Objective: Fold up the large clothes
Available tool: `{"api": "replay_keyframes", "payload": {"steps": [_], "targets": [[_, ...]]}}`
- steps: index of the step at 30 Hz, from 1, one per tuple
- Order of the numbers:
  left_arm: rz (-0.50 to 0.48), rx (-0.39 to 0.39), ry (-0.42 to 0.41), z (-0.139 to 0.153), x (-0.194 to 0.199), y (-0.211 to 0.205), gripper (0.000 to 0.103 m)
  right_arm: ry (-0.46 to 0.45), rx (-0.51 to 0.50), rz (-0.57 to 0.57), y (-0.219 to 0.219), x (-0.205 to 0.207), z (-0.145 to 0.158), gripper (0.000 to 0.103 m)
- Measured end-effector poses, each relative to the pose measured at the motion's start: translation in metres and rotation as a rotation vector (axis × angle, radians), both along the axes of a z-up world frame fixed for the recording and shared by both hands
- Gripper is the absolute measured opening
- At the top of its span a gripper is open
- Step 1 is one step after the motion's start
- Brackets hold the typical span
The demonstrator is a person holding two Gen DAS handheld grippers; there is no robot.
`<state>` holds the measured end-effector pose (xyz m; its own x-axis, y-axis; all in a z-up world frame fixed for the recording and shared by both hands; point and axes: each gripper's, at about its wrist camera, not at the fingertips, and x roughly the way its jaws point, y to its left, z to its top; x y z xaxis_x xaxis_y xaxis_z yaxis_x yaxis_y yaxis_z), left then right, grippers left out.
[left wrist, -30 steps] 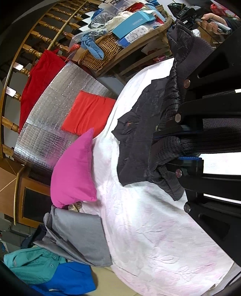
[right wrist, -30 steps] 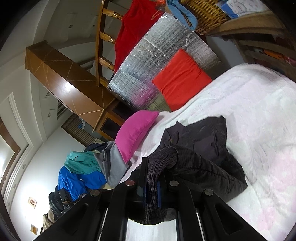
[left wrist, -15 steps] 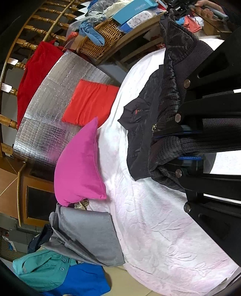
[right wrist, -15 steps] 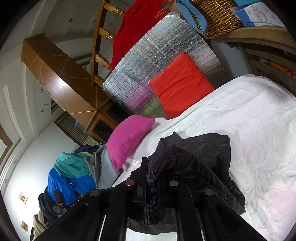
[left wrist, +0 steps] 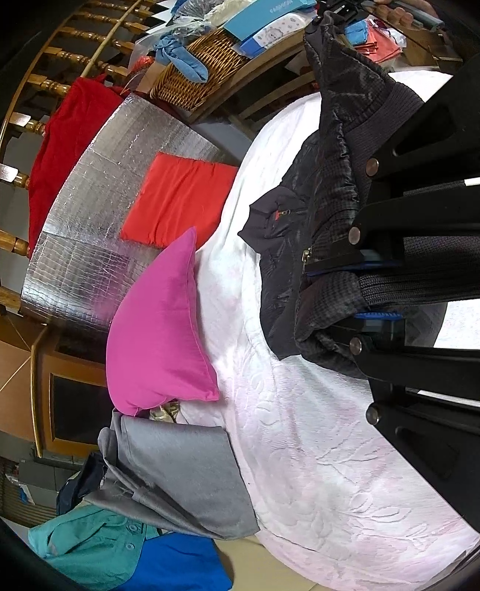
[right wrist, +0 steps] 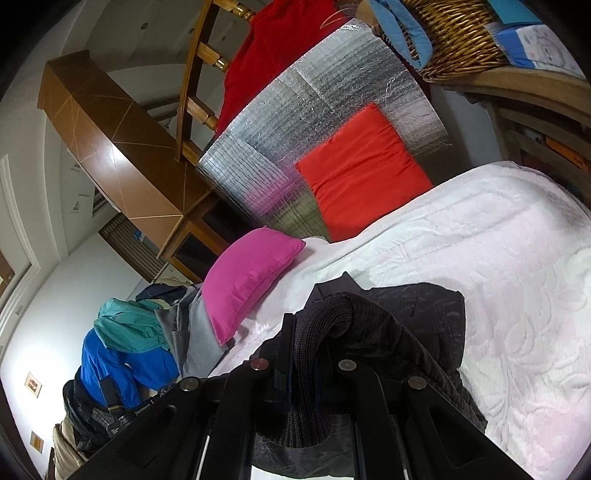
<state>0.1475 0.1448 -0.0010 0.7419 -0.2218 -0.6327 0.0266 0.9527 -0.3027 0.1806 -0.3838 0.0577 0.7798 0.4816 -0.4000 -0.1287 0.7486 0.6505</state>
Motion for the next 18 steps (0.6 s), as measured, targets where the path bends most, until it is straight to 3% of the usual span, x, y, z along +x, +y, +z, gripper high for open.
{"api": "replay_keyframes", "payload": {"steps": [18], "targets": [[-0.032,0.027,0.048,-0.003,0.060,-0.009,0.018,0.036,-0.025,-0.012,0.000,0.064,-0.006,0.008]]}}
